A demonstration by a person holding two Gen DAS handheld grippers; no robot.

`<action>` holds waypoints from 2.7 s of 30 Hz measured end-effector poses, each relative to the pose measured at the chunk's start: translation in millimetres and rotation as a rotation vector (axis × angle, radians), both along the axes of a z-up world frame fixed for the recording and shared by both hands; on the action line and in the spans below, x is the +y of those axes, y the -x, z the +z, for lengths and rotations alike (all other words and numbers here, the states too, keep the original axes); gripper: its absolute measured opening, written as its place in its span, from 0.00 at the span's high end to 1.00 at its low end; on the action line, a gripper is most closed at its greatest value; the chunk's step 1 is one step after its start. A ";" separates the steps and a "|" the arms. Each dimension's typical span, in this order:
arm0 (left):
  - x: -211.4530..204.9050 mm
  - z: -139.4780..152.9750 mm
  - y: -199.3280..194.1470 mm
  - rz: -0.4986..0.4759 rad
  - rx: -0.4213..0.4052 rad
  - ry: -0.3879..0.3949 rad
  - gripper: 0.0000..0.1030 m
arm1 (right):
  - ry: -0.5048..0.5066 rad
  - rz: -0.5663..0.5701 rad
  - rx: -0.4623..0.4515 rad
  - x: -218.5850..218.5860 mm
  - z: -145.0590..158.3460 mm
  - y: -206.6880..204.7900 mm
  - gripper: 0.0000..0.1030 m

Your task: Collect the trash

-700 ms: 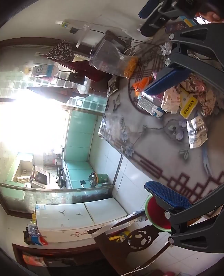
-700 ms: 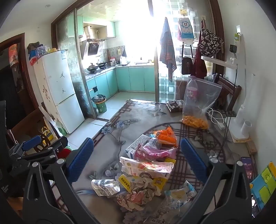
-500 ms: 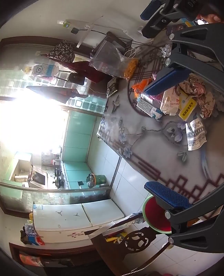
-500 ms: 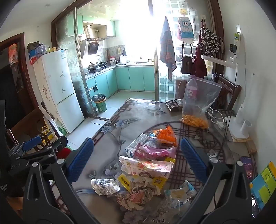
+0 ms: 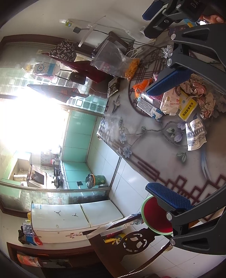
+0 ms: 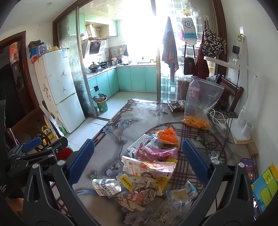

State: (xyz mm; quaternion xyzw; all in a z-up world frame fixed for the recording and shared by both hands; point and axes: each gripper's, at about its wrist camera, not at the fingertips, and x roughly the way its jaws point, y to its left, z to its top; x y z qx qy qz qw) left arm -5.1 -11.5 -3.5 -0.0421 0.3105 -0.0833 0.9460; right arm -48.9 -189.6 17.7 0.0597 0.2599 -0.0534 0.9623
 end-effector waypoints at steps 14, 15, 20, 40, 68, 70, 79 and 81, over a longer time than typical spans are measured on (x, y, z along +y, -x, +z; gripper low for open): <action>0.0 0.0 3.4 0.003 -0.004 -0.013 0.08 | -0.021 -0.002 -0.011 -2.6 -1.8 2.3 0.03; 0.8 0.4 3.7 0.003 -0.006 -0.012 0.08 | -0.026 -0.001 -0.017 -2.5 -2.0 2.3 0.03; 3.0 1.3 2.5 0.014 -0.004 -0.008 0.08 | -0.022 0.007 -0.021 0.1 -2.3 0.8 0.03; 5.9 -60.6 -15.3 -0.087 0.192 0.010 0.08 | -0.092 -0.028 0.204 -64.3 -66.7 -10.8 0.03; 2.3 -144.2 -40.9 -0.184 0.332 0.016 0.08 | -0.310 0.068 0.333 -54.7 -129.6 -24.0 0.62; -2.2 -161.9 -53.5 -0.176 0.407 0.039 0.08 | -0.319 0.076 0.319 -54.2 -122.9 -22.0 0.61; -38.7 -199.5 -66.1 -0.204 0.513 -0.007 0.08 | -0.318 0.098 0.320 -48.5 -119.8 -14.5 0.60; -43.8 -203.2 -68.6 -0.210 0.520 -0.013 0.09 | -0.317 0.100 0.320 -47.4 -121.1 -12.8 0.60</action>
